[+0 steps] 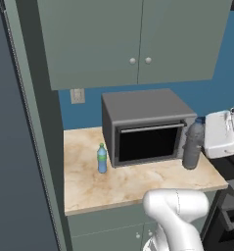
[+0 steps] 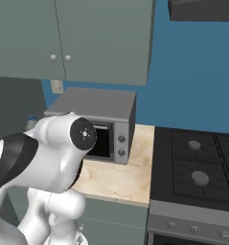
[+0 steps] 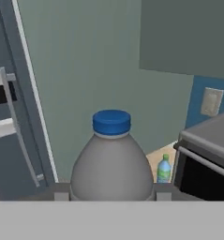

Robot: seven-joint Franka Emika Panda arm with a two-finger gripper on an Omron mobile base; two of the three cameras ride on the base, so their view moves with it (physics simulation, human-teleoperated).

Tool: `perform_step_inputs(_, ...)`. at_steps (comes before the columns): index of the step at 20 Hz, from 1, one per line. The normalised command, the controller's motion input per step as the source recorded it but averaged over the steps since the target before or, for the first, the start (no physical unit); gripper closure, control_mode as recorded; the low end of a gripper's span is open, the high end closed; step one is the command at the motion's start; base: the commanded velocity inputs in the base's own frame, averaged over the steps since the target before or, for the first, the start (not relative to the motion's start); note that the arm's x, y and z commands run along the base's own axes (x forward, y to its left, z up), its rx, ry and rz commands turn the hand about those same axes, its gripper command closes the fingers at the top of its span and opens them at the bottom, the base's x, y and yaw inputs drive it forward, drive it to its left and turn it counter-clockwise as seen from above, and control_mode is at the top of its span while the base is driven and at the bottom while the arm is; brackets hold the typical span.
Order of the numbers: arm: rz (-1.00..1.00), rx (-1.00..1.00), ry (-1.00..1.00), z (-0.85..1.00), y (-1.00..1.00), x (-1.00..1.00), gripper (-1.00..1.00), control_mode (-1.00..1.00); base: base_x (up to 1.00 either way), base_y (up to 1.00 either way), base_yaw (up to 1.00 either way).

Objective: Take the bottled waters from the counter and place them in the freezer to freeze. Close the freezer door after placing the bottles.

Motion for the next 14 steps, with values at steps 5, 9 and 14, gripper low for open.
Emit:
perform_step_inputs(5,-0.68,-0.12,0.00,0.00,-0.07,0.00,1.00,-1.00,0.00,0.00,0.00)
perform_step_inputs(9,-0.87,0.01,-0.02,0.00,-0.11,0.00,1.00,-1.00,0.00,0.00,0.00)
perform_step_inputs(14,-0.72,0.09,-0.10,-0.01,0.03,0.00,1.00,-1.00,0.00,0.00,0.00)
